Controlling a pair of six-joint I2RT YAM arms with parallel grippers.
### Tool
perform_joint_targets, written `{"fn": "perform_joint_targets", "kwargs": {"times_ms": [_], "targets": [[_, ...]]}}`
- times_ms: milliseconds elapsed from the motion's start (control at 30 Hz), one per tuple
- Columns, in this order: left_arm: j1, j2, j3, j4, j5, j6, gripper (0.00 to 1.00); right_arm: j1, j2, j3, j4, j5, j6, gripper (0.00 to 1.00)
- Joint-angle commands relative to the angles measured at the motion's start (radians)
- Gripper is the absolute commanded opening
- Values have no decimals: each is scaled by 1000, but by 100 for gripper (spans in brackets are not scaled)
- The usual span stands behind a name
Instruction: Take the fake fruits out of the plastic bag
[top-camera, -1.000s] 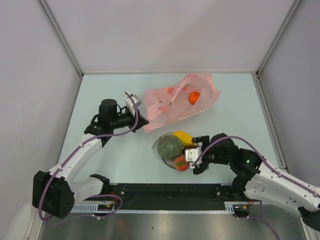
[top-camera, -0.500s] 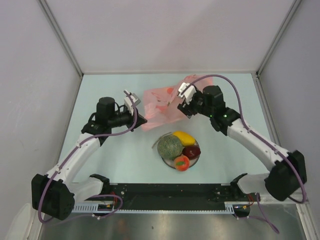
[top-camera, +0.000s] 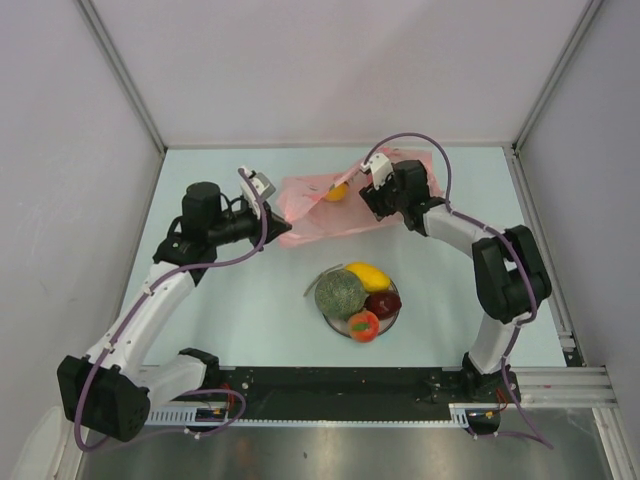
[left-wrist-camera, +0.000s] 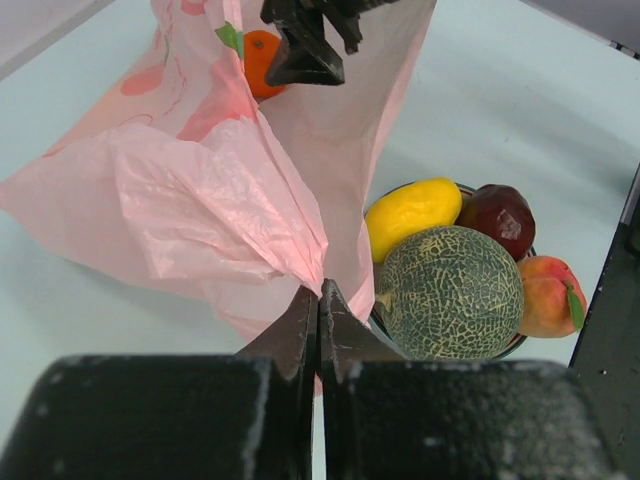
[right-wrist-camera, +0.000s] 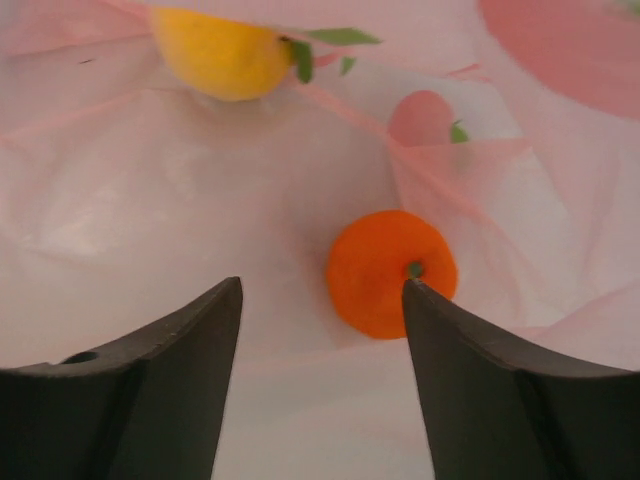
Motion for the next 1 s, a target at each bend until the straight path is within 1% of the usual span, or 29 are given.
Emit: {"fn": "perform_joint_targets", "kwargs": {"times_ms": [0,33,133,233,500,600,700,733,800,833,900,933,967], "targets": [[8,4,4,-10,33,51,1,-18,66,93,137,52,-46,74],[8,10,1,-10,32,54,0,-29,84,109,140,53,-49,80],[6,20,2,-5,36,55,0,-46,133,131,134,39,-57,89],[6,26,4,1,36,54,0,-59,173,151,116,47,-63,94],[12,23,-11,-4,21,66,0,-81,236,151,89,38,-86,96],[14,24,-19,4,20,63,0,-81,255,151,82,32,-104,95],[15,27,-24,11,20,58,0,-75,261,151,80,33,-127,91],[15,30,-24,10,20,60,0,-72,262,151,80,33,-140,86],[17,32,-25,15,17,58,0,-70,258,151,76,26,-164,78],[17,32,-25,15,18,57,0,-70,255,151,74,21,-184,69],[19,35,-25,21,18,55,0,-70,232,151,70,-8,-190,61],[20,37,-25,21,18,55,0,-69,218,153,63,-25,-189,54],[20,37,-27,24,17,54,0,-67,203,160,44,-43,-177,52]]}}
